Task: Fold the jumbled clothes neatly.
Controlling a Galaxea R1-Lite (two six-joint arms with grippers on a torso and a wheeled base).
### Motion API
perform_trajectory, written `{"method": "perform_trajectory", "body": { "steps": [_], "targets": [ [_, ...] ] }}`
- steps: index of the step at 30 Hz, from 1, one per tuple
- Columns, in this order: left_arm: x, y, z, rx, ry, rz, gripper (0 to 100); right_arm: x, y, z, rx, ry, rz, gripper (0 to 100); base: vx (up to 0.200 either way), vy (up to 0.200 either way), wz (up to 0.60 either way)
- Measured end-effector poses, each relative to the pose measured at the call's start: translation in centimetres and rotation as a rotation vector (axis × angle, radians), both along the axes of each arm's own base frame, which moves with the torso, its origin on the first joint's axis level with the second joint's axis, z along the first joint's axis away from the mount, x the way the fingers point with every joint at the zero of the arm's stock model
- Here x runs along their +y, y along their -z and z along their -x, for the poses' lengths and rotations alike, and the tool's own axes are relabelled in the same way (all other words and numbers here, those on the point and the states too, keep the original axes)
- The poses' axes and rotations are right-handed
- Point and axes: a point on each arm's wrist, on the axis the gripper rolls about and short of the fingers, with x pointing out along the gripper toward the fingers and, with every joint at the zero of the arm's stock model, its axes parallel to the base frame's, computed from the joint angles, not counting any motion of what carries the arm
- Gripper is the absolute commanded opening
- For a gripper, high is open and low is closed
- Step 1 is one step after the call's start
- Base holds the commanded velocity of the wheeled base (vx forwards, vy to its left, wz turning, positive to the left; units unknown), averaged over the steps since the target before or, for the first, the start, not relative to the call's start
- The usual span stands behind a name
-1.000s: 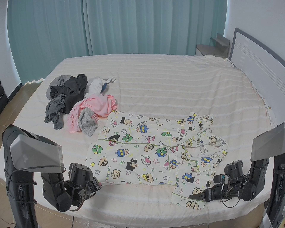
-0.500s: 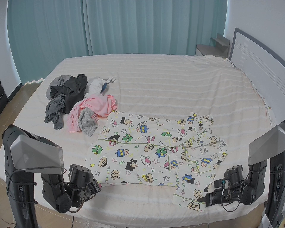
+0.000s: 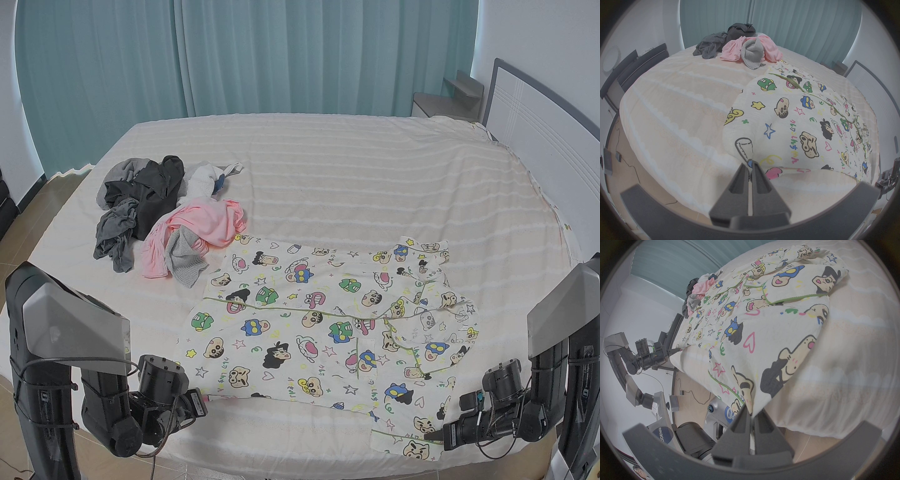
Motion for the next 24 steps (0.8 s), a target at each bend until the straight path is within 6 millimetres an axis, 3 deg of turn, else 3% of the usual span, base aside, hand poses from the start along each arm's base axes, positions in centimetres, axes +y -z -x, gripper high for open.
{"method": "perform_trajectory", "body": {
  "steps": [24],
  "targets": [
    [0.6, 0.8, 1.6, 0.082, 0.013, -0.016, 0, -0.1, 0.1, 1.4, 0.102, -0.029, 0.036, 0, 0.0, 0.0, 0.0]
  ]
}}
